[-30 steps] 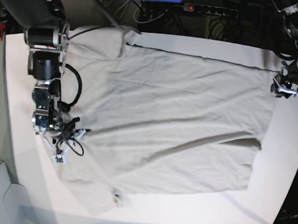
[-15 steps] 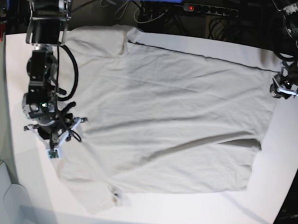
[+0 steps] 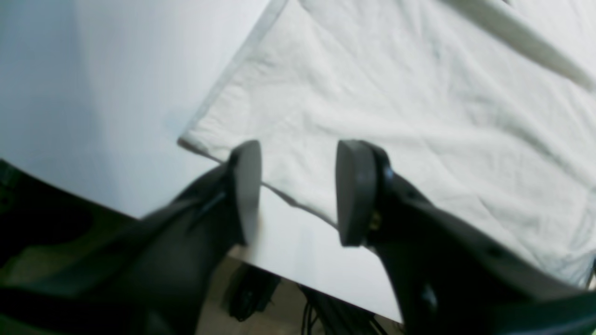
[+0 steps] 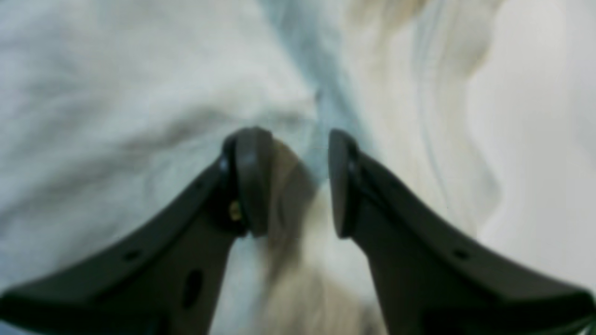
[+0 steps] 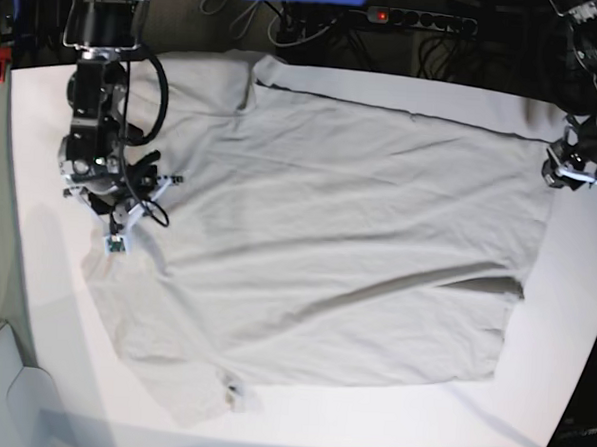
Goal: Layout the t-shirt on the table in an organized manner, then fold the t-shirt properly
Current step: 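Drag both held shirt corners toward the collar end with both grippers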
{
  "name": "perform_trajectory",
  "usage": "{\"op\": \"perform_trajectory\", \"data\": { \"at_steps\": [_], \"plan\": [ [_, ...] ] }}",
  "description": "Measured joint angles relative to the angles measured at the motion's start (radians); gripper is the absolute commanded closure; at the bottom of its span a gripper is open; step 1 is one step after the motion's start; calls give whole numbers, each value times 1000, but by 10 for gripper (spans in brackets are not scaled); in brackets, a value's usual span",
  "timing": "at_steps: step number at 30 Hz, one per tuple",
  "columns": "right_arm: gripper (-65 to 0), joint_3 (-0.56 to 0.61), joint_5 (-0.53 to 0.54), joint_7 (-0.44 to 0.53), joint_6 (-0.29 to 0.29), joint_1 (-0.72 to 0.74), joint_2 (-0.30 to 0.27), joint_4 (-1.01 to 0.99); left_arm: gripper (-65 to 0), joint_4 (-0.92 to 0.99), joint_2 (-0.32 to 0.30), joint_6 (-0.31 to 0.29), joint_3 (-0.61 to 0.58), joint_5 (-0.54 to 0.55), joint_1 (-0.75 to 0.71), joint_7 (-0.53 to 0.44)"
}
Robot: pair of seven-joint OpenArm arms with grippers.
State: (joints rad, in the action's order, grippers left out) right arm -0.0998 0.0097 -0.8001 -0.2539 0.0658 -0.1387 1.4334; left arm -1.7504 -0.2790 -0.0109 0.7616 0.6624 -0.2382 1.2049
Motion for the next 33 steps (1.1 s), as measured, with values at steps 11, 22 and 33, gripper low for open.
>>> {"op": "perform_trajectory", "data": {
  "at_steps": [11, 22, 33],
  "plan": [
    [-220, 0, 24, 148, -4, 219, -44, -334, -510, -6, 9, -167, 34, 9, -52, 4],
    [-221, -76, -21, -60, -6, 82, -53, -21, -511, 3, 10, -255, 159, -6, -76, 0],
    [-222, -76, -3, -167, -7, -69, -13, 362, -512, 49, 9, -255, 99, -23, -45, -1]
  ]
}}
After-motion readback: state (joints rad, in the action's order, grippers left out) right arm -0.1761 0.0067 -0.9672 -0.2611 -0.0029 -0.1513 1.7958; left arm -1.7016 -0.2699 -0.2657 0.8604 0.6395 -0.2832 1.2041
